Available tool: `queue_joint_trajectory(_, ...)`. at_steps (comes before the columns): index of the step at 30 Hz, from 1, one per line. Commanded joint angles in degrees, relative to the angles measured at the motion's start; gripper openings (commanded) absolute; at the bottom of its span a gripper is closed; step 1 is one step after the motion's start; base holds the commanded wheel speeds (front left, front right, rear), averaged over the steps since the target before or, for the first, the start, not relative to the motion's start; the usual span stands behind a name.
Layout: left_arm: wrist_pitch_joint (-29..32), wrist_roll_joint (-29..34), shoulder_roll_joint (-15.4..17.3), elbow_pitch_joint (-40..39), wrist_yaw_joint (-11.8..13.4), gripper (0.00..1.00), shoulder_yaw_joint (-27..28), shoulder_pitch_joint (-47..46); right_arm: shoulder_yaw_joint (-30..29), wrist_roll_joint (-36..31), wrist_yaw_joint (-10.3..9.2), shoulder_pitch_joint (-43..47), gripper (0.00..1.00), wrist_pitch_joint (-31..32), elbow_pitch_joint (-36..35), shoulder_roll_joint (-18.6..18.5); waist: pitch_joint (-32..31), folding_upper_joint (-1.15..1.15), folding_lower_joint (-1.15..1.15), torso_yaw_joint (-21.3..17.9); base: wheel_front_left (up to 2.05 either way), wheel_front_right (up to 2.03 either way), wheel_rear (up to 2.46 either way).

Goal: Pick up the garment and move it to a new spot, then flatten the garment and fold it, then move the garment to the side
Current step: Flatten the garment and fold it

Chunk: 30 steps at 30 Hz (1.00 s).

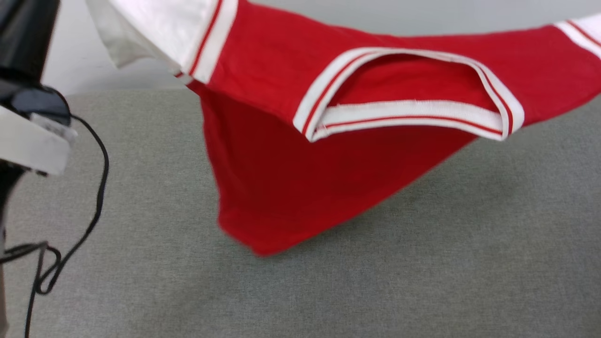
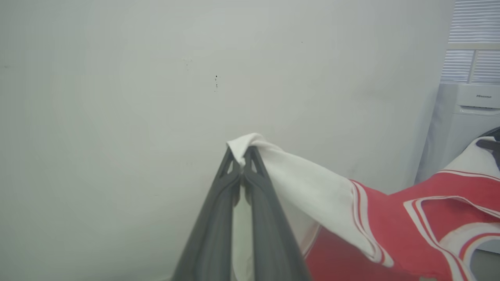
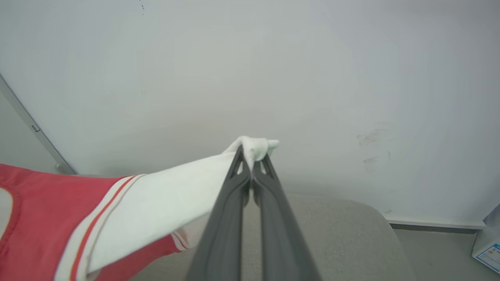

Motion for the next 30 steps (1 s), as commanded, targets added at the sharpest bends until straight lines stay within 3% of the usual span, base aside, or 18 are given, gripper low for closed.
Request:
queue_joint_trajectory(1,-0.5,0.3,0.0,0.5,0.3,0.00,0.4,-2.1,0.7,-0.5,-0.02,-2.3,0.00,-0.2,-0.2,0.4,0.4,0.00,0.00,-0.4,0.00,0.00,0.00)
queue_joint_trajectory(15,-3.6,1.8,0.5,13.8,-1.4,0.00,0.2,-23.0,8.5,-6.8,-0.02,-21.5,0.00,-7.2,7.0,0.9,10.5,0.00,0.00,-2.1,0.00,0.00,0.00)
queue_joint_trajectory(22,-6.2,3.9,0.2,24.7,-3.3,0.00,-1.6,-36.1,13.0,-10.5,-0.02,-32.4,0.00,-16.6,16.2,0.8,18.4,0.00,0.00,-2.9,0.00,0.00,0.00)
queue_joint_trajectory(30,-11.9,6.4,-2.1,37.3,-4.5,0.00,-3.3,-50.6,13.1,-16.7,-0.03,-46.2,0.00,-30.7,29.4,4.6,25.5,0.00,0.00,-3.7,0.00,0.00,0.00)
